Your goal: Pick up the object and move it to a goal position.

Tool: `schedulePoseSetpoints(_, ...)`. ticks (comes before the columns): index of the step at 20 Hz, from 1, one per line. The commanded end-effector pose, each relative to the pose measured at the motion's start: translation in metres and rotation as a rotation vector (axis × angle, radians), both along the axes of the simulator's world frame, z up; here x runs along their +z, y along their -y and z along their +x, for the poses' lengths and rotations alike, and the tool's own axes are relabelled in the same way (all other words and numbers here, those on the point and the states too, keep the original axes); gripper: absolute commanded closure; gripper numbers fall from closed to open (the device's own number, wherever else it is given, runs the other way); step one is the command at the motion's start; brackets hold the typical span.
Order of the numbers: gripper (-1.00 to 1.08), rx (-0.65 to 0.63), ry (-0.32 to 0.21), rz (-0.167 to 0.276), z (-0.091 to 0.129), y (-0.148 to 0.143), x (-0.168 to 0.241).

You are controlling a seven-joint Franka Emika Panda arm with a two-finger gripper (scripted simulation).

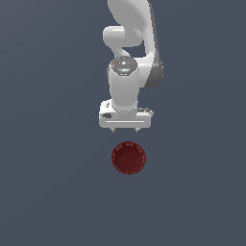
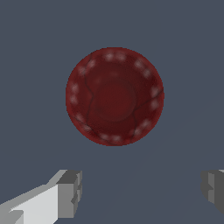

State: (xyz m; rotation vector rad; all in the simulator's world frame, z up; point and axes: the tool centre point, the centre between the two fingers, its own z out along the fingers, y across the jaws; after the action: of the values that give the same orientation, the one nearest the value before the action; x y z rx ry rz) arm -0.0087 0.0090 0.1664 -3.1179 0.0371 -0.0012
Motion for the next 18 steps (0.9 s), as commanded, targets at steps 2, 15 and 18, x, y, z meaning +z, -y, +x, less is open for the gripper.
schedulePoseSetpoints(2,-0.20,0.001,-0.001,0.000,0.000,0.000,0.000)
schedulePoseSetpoints(15,-0.20,0.006,-0.026,0.007,-0.006,-0.006,-0.008)
schedulePoseSetpoints(18,-0.20,-0.020,-0.036,0.028,-0.006,-0.005,-0.012)
